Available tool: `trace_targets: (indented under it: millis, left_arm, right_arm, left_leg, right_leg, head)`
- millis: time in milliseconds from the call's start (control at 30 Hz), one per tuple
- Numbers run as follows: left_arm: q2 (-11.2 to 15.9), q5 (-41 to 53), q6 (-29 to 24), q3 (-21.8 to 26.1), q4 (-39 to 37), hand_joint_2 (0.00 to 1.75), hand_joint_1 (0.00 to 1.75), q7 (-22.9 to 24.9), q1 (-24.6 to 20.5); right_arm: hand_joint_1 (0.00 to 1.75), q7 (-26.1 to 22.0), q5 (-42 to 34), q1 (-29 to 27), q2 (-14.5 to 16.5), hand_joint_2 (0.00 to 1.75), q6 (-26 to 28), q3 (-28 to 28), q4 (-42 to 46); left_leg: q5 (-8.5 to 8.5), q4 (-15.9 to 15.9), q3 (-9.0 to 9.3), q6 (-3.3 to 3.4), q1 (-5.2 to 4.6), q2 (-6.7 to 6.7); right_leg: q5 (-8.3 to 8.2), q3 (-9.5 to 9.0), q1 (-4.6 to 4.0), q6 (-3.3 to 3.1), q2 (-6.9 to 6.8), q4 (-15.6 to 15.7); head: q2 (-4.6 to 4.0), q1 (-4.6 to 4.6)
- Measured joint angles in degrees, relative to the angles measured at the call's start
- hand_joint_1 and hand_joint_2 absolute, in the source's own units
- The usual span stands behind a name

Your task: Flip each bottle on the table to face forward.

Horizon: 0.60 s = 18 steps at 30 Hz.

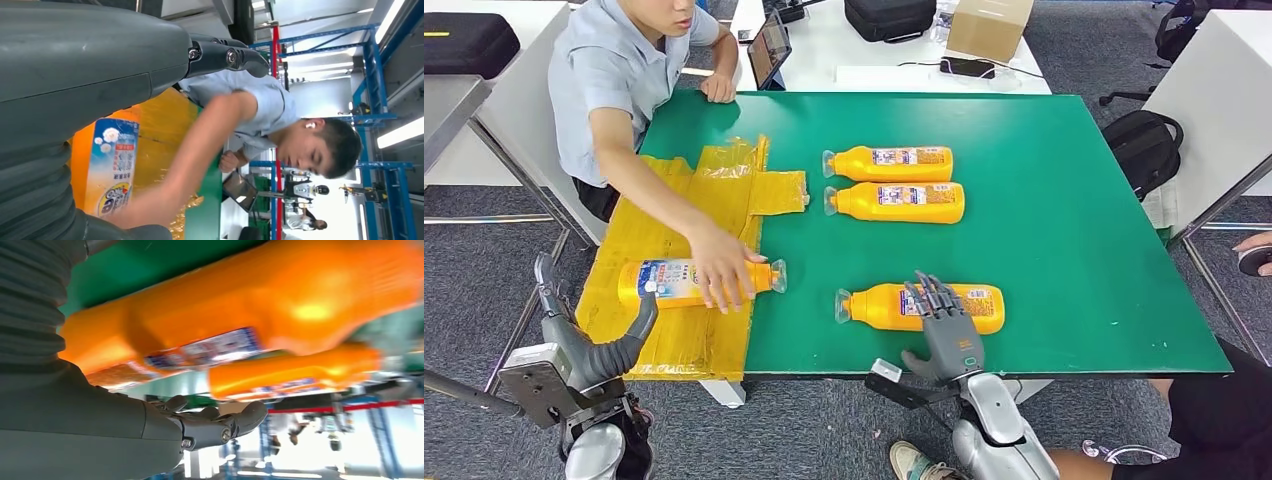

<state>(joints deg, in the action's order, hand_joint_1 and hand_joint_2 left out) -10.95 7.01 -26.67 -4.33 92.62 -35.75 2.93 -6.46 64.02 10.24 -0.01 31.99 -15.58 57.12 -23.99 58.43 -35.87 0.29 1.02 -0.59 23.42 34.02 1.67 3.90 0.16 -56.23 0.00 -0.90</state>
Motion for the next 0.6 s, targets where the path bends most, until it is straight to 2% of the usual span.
trace_targets:
  millis: [367, 600]
  left_arm:
    - [0.0, -1.1, 1.1, -1.5, 0.6, 1.75, 0.0, 0.5, -0.9]
    - [0.0, -2.0, 2.2, -1.5, 0.5, 1.75, 0.0, 1.6, -1.1]
  right_arm:
    - [0.0, 1.4, -1.2, 4.6, -0.7, 1.75, -5.4, 3.5, -5.8]
    - [0.0, 8.7, 4.0, 8.4, -1.1, 1.75, -6.7, 3.5, -9.9]
  left_leg:
    - [0.0, 0.0, 0.01, 0.0, 0.01, 0.06]
    - [0.02, 0.0, 0.12, 0.01, 0.01, 0.04]
  right_leg:
    - [0.0, 0.01, 0.0, 0.0, 0.02, 0.0]
    - [-0.02, -0.09, 0.0, -0.01, 0.03, 0.0]
  head:
    - [0.0, 0.0]
    - [0.0, 0.01]
